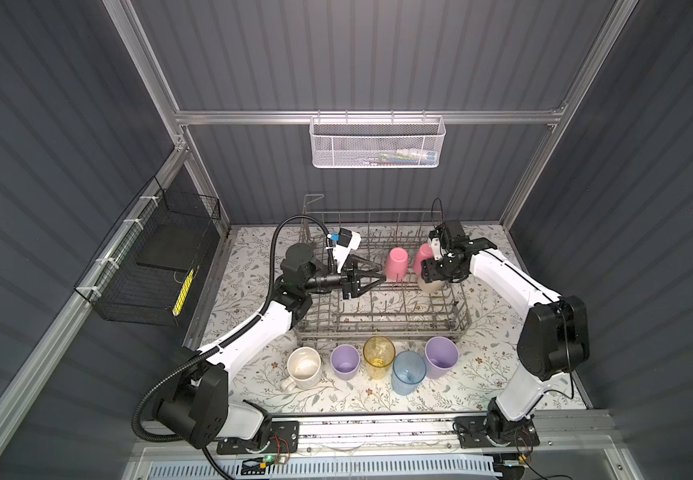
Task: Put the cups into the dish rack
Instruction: 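Set the beige cup beside the pink cups and open the right gripper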
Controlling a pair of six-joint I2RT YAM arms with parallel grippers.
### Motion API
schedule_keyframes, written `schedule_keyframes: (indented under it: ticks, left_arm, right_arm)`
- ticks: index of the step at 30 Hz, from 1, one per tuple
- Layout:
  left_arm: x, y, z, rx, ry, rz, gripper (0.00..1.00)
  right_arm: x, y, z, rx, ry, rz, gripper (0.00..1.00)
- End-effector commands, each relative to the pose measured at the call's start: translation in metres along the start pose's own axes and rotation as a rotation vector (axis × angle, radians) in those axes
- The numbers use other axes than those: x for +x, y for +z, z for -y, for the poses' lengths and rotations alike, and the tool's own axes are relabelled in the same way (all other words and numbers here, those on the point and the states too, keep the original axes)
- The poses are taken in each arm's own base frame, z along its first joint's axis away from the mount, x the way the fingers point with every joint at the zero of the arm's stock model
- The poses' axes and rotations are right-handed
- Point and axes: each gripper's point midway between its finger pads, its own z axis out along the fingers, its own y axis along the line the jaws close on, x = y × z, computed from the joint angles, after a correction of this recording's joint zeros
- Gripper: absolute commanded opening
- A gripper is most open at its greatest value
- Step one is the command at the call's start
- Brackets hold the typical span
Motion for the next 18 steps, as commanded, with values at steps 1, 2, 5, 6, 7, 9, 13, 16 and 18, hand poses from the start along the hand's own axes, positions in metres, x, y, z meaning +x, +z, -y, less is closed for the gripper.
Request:
schedule_keyframes:
  ticks: [1, 2, 5, 6, 7, 9, 13, 16, 18]
  left_arm:
    - [-0.001, 0.000, -0.003, 0.000, 0.024, -0.002, 0.51]
    - [0.000, 0.000, -0.003, 0.000, 0.022, -0.003, 0.51]
    - [0.001, 0.000, -0.003, 0.000, 0.022, -0.004, 0.51]
    - [0.000, 0.000, -0.003, 0.000, 0.023, -0.003, 0.51]
    - [0.000, 0.000, -0.003, 0.000, 0.023, -0.003, 0.51]
    - [0.001, 0.000, -0.004, -0.001, 0.021, -0.004, 0.51]
    - [0.001, 0.000, -0.003, 0.000, 0.023, -0.005, 0.51]
    - [0.001, -0.001, -0.003, -0.003, 0.024, -0.004, 0.51]
    - [0.000, -0.001, -0.003, -0.004, 0.026, -0.002, 0.51]
  right_arm:
    - [-0.007, -0.001, -0.003, 0.013, -0.007, 0.011, 0.76]
    - [-0.006, 0.000, -0.004, 0.010, -0.011, 0.007, 0.77]
    - [-0.004, 0.003, -0.004, 0.015, -0.017, -0.006, 0.82]
    - [-0.004, 0.003, -0.004, 0.017, -0.018, -0.006, 0.84]
    - [-0.004, 0.003, -0.005, 0.020, -0.018, -0.008, 0.85]
    - [-0.004, 0.003, -0.004, 0.024, -0.017, -0.005, 0.87]
    - [-0.006, 0.000, -0.004, 0.029, -0.017, 0.007, 0.89]
    - [-0.008, -0.007, -0.003, 0.030, -0.015, 0.020, 0.90]
    - [-0.009, -0.012, -0.003, 0.029, -0.014, 0.030, 0.90]
